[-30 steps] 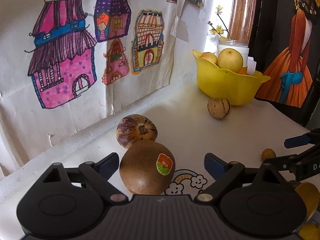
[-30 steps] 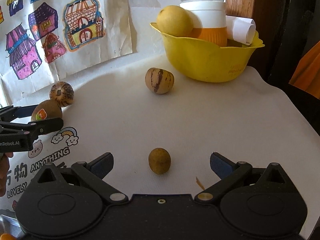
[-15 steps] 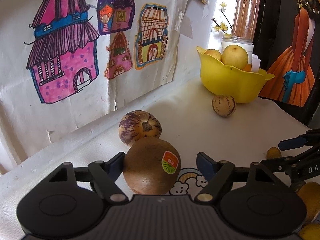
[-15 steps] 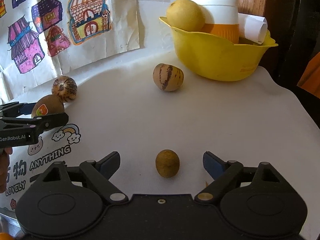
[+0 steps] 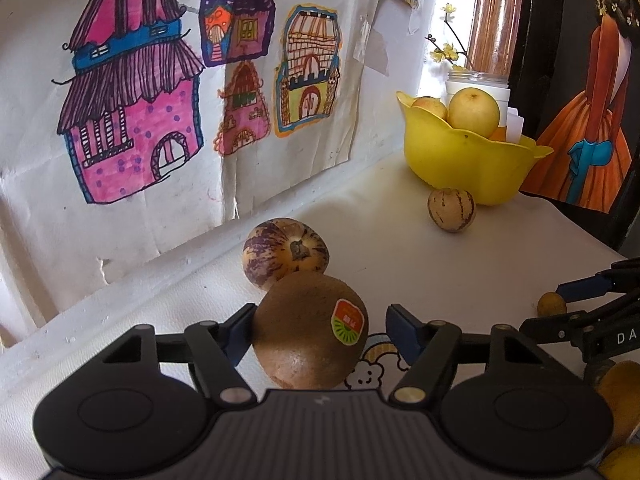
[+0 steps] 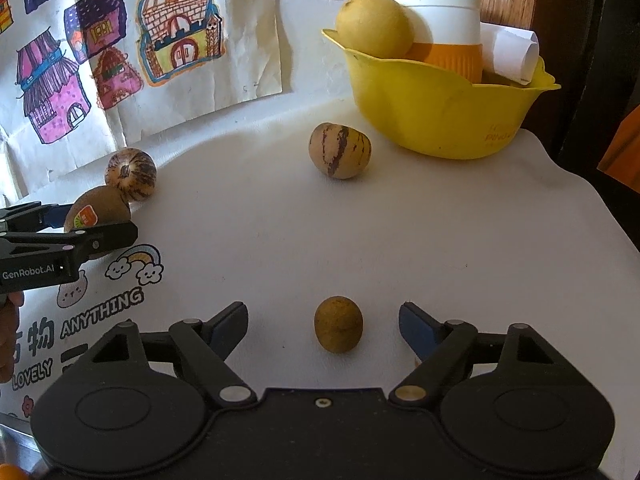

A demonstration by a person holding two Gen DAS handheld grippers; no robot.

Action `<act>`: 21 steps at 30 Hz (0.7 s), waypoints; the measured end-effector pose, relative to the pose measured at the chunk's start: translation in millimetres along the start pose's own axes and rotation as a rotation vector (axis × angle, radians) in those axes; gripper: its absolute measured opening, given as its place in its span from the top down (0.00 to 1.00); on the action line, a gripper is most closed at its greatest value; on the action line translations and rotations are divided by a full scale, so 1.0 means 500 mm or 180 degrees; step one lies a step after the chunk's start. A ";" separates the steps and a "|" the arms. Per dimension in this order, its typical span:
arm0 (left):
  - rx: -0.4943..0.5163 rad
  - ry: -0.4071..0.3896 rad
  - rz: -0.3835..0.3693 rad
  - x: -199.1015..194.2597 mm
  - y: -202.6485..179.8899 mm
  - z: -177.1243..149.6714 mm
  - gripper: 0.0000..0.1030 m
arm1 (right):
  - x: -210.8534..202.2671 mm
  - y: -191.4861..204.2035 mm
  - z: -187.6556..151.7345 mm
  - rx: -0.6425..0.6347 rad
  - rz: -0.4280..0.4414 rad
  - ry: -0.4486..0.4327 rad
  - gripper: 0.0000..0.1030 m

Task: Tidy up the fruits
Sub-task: 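Close the left tool on the large brown fruit while the right tool grasps the small brown fruit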

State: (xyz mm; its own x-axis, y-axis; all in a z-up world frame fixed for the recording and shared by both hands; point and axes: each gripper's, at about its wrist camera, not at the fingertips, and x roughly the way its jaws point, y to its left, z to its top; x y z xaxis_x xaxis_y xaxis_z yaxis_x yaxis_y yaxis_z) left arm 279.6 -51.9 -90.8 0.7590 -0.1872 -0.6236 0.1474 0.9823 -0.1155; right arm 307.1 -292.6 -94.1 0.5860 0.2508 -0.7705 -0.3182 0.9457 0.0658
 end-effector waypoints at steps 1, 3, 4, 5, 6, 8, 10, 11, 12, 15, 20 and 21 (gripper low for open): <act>-0.0001 0.0009 0.0002 0.001 0.001 0.000 0.28 | 0.000 -0.001 0.000 -0.0002 -0.0004 0.0003 0.18; -0.0013 0.0025 0.0004 0.002 0.003 -0.001 0.28 | 0.001 -0.002 -0.001 0.0003 0.0005 0.0005 0.18; -0.0016 0.0032 0.0008 0.003 0.002 -0.002 0.29 | 0.002 -0.002 -0.001 0.0003 0.0005 0.0007 0.18; -0.0020 0.0042 0.0007 0.004 0.002 -0.004 0.29 | 0.003 -0.002 -0.002 0.0000 0.0004 0.0013 0.18; -0.0024 0.0050 0.0001 0.005 0.003 -0.005 0.30 | 0.004 -0.002 -0.002 -0.0002 0.0008 0.0017 0.18; -0.0018 0.0056 0.0009 0.006 0.002 -0.006 0.32 | 0.005 -0.001 -0.001 -0.0010 0.0008 0.0014 0.18; -0.0021 0.0058 0.0011 0.008 0.002 -0.003 0.33 | 0.006 0.000 -0.001 -0.0009 0.0015 0.0016 0.19; -0.0022 0.0061 0.0010 0.009 0.002 -0.003 0.33 | 0.006 0.000 0.001 -0.0009 0.0013 0.0018 0.19; -0.0023 0.0064 0.0009 0.010 0.003 -0.002 0.33 | 0.006 0.000 0.001 -0.0005 0.0015 0.0017 0.19; -0.0029 0.0066 0.0008 0.011 0.004 -0.001 0.35 | 0.007 0.002 0.003 -0.0014 0.0020 0.0020 0.20; -0.0021 0.0057 0.0027 0.012 0.005 -0.001 0.39 | 0.009 0.004 0.005 -0.0030 0.0025 0.0023 0.20; -0.0026 0.0057 0.0026 0.012 0.006 -0.001 0.38 | 0.009 0.004 0.006 -0.0033 0.0026 0.0022 0.20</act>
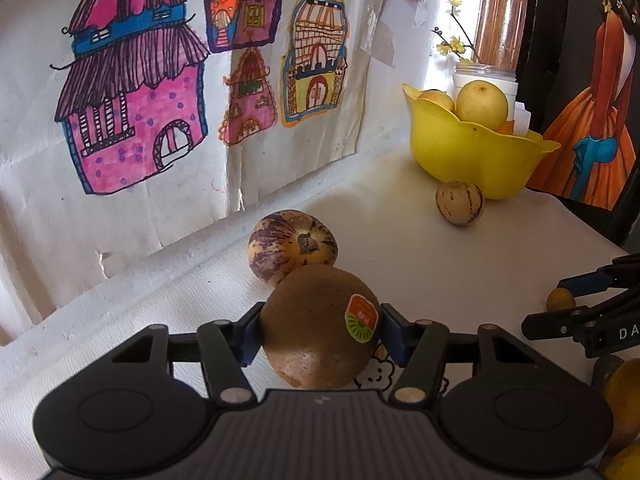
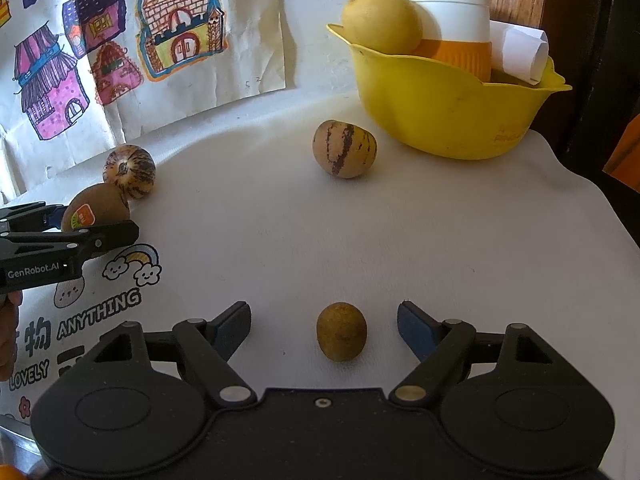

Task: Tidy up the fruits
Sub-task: 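Close the left tool on the large brown fruit while the right tool grasps the small brown fruit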

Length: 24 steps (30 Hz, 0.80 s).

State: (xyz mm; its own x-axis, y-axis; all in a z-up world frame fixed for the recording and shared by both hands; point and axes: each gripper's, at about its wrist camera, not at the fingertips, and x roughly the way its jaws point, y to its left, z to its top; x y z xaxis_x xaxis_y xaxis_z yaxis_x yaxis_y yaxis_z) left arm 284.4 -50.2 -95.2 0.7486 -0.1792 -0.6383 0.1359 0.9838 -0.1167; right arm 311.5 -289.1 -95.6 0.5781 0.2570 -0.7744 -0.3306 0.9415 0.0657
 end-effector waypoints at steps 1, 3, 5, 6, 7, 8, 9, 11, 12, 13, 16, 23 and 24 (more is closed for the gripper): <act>-0.0005 0.0001 -0.0001 -0.001 0.000 0.000 0.38 | 0.000 0.000 0.001 -0.0001 0.0001 0.0000 0.20; -0.0001 -0.0001 -0.0002 -0.001 0.000 -0.001 0.38 | 0.001 0.000 0.002 -0.0006 0.0001 0.0000 0.21; -0.0001 -0.0002 -0.0005 0.000 0.001 0.000 0.39 | 0.002 -0.001 0.002 -0.0010 0.0001 -0.0004 0.23; 0.0000 -0.0004 -0.0006 0.000 0.001 0.000 0.39 | 0.001 -0.001 0.002 -0.0017 -0.0002 -0.0007 0.24; 0.0002 -0.0005 -0.0004 0.000 0.001 0.000 0.39 | 0.000 -0.002 0.001 -0.0026 -0.0010 -0.0012 0.25; 0.0002 -0.0007 -0.0004 -0.001 0.002 0.000 0.39 | 0.000 -0.002 0.001 -0.0031 -0.0025 -0.0015 0.28; 0.0002 -0.0009 -0.0003 -0.002 0.002 -0.001 0.39 | 0.000 -0.002 0.001 -0.0045 -0.0042 -0.0018 0.29; 0.0007 -0.0011 0.0000 -0.002 0.002 -0.002 0.39 | -0.002 -0.003 0.001 -0.0082 -0.0055 -0.0033 0.40; 0.0009 -0.0012 0.0002 -0.002 0.001 -0.002 0.39 | -0.003 -0.004 0.001 -0.0092 -0.0059 -0.0038 0.43; 0.0011 -0.0013 0.0005 -0.002 0.001 -0.002 0.39 | -0.004 -0.005 0.002 -0.0097 -0.0069 -0.0039 0.48; 0.0011 -0.0016 0.0012 -0.004 -0.001 -0.003 0.40 | -0.007 -0.006 0.003 -0.0112 -0.0084 -0.0044 0.65; 0.0038 -0.0025 0.0009 -0.008 -0.002 -0.006 0.40 | -0.014 -0.009 -0.006 -0.0080 -0.0078 -0.0071 0.74; 0.0038 -0.0024 0.0010 -0.008 -0.002 -0.007 0.40 | -0.015 -0.008 -0.006 -0.0079 -0.0078 -0.0072 0.75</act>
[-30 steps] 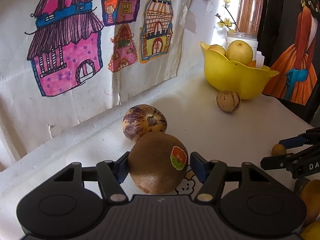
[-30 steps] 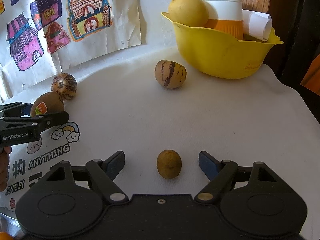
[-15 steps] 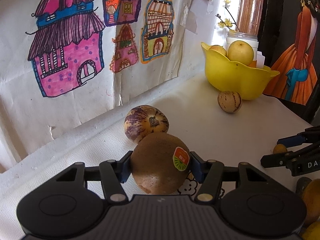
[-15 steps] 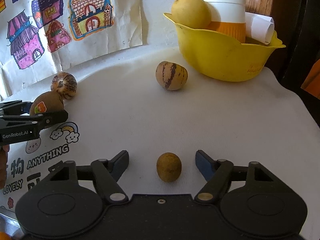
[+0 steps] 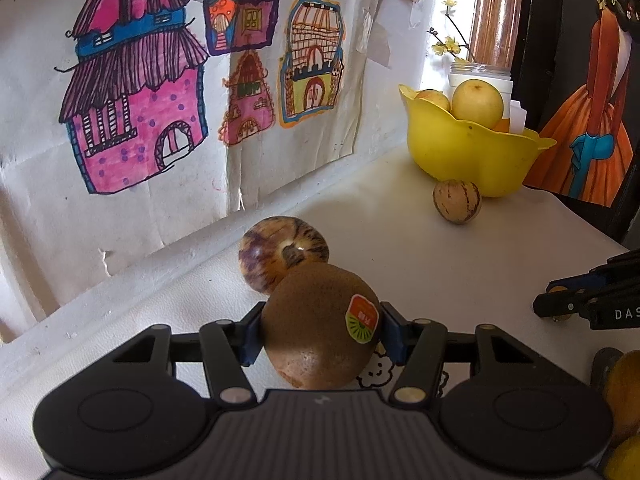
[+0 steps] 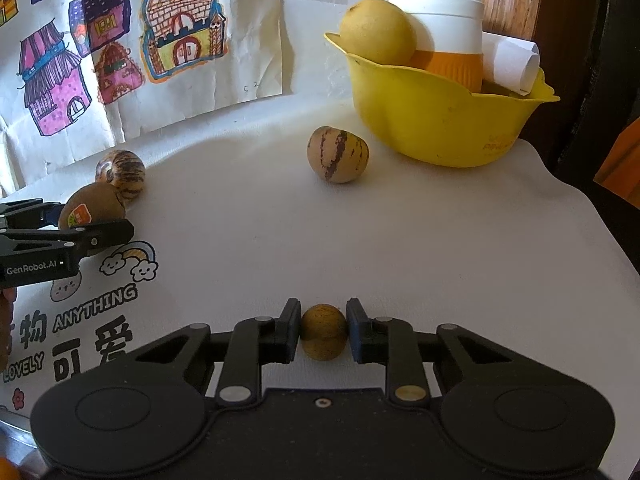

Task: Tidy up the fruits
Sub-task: 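Close the left tool on the large brown fruit while the right tool grasps the small brown fruit, then carry the large brown fruit with the left tool while the right tool carries the small fruit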

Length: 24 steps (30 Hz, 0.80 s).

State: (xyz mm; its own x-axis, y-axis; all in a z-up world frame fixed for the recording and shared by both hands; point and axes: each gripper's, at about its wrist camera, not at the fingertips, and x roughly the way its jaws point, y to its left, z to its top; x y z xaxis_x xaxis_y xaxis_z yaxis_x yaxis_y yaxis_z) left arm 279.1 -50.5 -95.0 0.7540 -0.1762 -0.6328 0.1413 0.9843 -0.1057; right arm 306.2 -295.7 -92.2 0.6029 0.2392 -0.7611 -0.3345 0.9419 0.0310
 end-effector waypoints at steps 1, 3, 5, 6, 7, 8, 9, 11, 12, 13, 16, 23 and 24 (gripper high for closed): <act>-0.0001 0.0000 0.0000 0.000 0.000 0.000 0.40 | -0.001 0.001 -0.001 -0.0001 0.0001 0.0000 0.75; 0.0008 0.0000 -0.0001 -0.001 0.000 -0.001 0.40 | -0.003 0.003 -0.001 0.0001 0.0013 0.0002 0.75; 0.0016 0.0002 -0.0001 -0.004 -0.001 -0.004 0.40 | -0.008 0.007 0.000 -0.0008 0.0024 -0.0015 0.75; 0.0016 0.0006 0.0000 -0.006 -0.001 -0.005 0.40 | -0.010 0.009 0.000 -0.0011 0.0041 -0.0021 0.75; 0.0016 0.0011 0.0003 -0.008 -0.001 -0.006 0.40 | -0.014 0.013 0.001 -0.0019 0.0058 -0.0033 0.75; 0.0018 0.0016 0.0006 -0.011 -0.001 -0.008 0.40 | -0.019 0.017 0.002 -0.0034 0.0063 -0.0049 0.75; 0.0023 0.0026 0.0014 -0.014 -0.001 -0.009 0.40 | -0.024 0.022 0.004 -0.0044 0.0076 -0.0065 0.75; 0.0031 0.0036 0.0027 -0.023 -0.001 -0.012 0.40 | -0.038 0.036 0.007 -0.0066 0.0104 -0.0103 0.75; 0.0034 0.0033 0.0030 -0.029 -0.001 -0.014 0.41 | -0.045 0.044 0.009 -0.0082 0.0114 -0.0123 0.75; 0.0033 0.0027 0.0034 -0.038 -0.001 -0.016 0.41 | -0.055 0.052 0.010 -0.0103 0.0130 -0.0143 0.75; 0.0030 -0.0002 0.0049 -0.065 0.000 -0.018 0.41 | -0.085 0.078 0.011 -0.0148 0.0171 -0.0200 0.75; 0.0055 -0.0156 0.0039 -0.161 -0.010 -0.015 0.41 | -0.188 0.136 -0.003 -0.0241 0.0249 -0.0380 0.75; 0.0059 -0.0180 0.0033 -0.176 -0.012 -0.016 0.41 | -0.202 0.143 -0.007 -0.0250 0.0249 -0.0398 0.75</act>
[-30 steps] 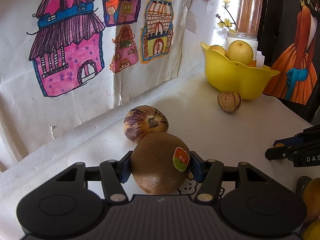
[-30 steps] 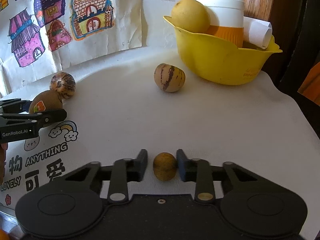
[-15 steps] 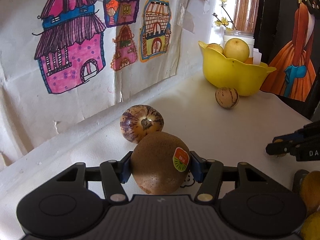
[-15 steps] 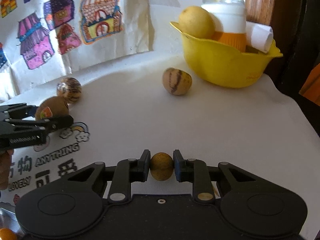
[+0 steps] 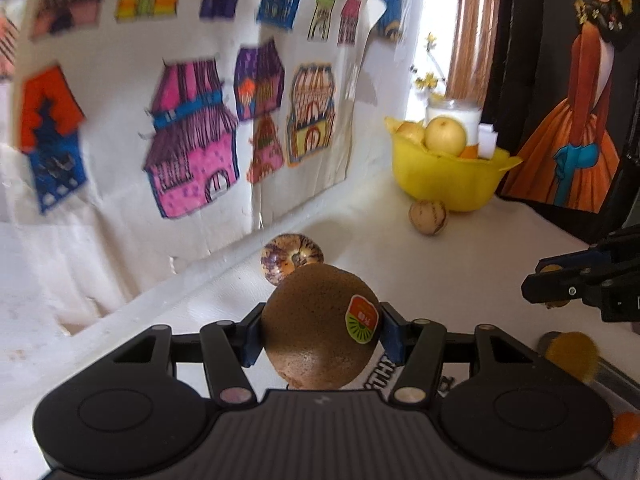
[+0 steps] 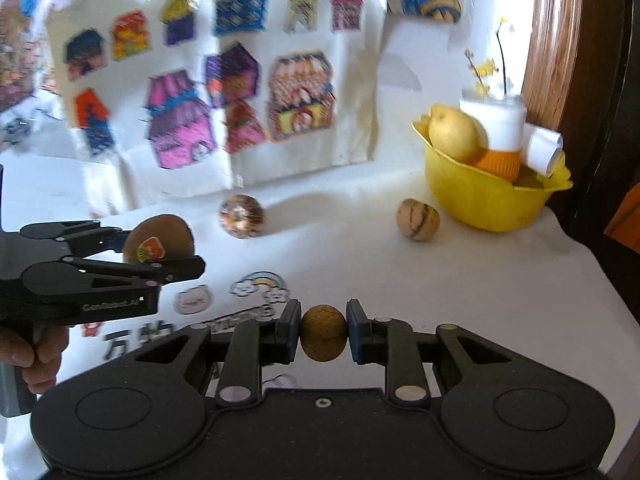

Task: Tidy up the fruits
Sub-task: 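Carry the large brown fruit with the left tool while the right tool carries the small fruit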

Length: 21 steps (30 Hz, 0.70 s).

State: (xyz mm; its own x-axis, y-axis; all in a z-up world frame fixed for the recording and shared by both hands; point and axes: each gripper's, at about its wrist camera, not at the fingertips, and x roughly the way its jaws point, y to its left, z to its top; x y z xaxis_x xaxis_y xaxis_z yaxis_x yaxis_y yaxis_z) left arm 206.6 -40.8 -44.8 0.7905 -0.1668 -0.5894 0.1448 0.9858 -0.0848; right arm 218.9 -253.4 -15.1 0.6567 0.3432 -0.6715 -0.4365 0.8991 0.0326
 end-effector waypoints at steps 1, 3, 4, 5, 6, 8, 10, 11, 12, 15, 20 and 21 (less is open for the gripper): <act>0.0003 -0.0022 -0.0009 -0.015 -0.003 -0.001 0.41 | -0.017 0.009 -0.003 -0.0010 0.0000 -0.0019 0.75; 0.0021 -0.0061 -0.0028 -0.046 -0.010 -0.004 0.41 | -0.050 0.022 -0.012 -0.0023 -0.0002 -0.0050 0.75; 0.0031 -0.0076 -0.0040 -0.062 -0.014 -0.007 0.41 | -0.067 0.029 -0.018 -0.0028 -0.0007 -0.0063 0.75; 0.0043 -0.0090 -0.0051 -0.074 -0.020 -0.009 0.41 | -0.081 0.035 -0.024 -0.0031 -0.0012 -0.0074 0.75; 0.0056 -0.0102 -0.0063 -0.089 -0.025 -0.014 0.41 | -0.096 0.040 -0.032 -0.0032 -0.0020 -0.0083 0.75; 0.0075 -0.0113 -0.0087 -0.113 -0.034 -0.022 0.41 | -0.122 0.050 -0.047 -0.0033 -0.0030 -0.0091 0.75; 0.0089 -0.0117 -0.0109 -0.135 -0.044 -0.033 0.41 | -0.148 0.059 -0.064 -0.0032 -0.0038 -0.0096 0.75; 0.0098 -0.0119 -0.0119 -0.147 -0.048 -0.039 0.41 | -0.159 0.063 -0.071 -0.0030 -0.0044 -0.0102 0.75; 0.0108 -0.0124 -0.0131 -0.158 -0.052 -0.044 0.41 | -0.171 0.066 -0.080 -0.0023 -0.0047 -0.0109 0.75; 0.0140 -0.0132 -0.0165 -0.189 -0.066 -0.061 0.41 | -0.200 0.075 -0.103 0.0000 -0.0057 -0.0121 0.75; 0.0209 -0.0142 -0.0220 -0.238 -0.089 -0.090 0.41 | -0.238 0.087 -0.140 0.0043 -0.0074 -0.0130 0.75; 0.0215 -0.0139 -0.0235 -0.246 -0.093 -0.095 0.41 | -0.244 0.090 -0.146 0.0049 -0.0076 -0.0132 0.75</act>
State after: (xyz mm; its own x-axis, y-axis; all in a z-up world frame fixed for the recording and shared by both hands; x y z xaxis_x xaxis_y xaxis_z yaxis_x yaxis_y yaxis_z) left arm 74.4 -65.4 -6.3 0.8012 -0.2410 -0.5477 0.2421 0.9676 -0.0715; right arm 74.5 -274.6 14.4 0.6919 0.3323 -0.6410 -0.4112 0.9111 0.0285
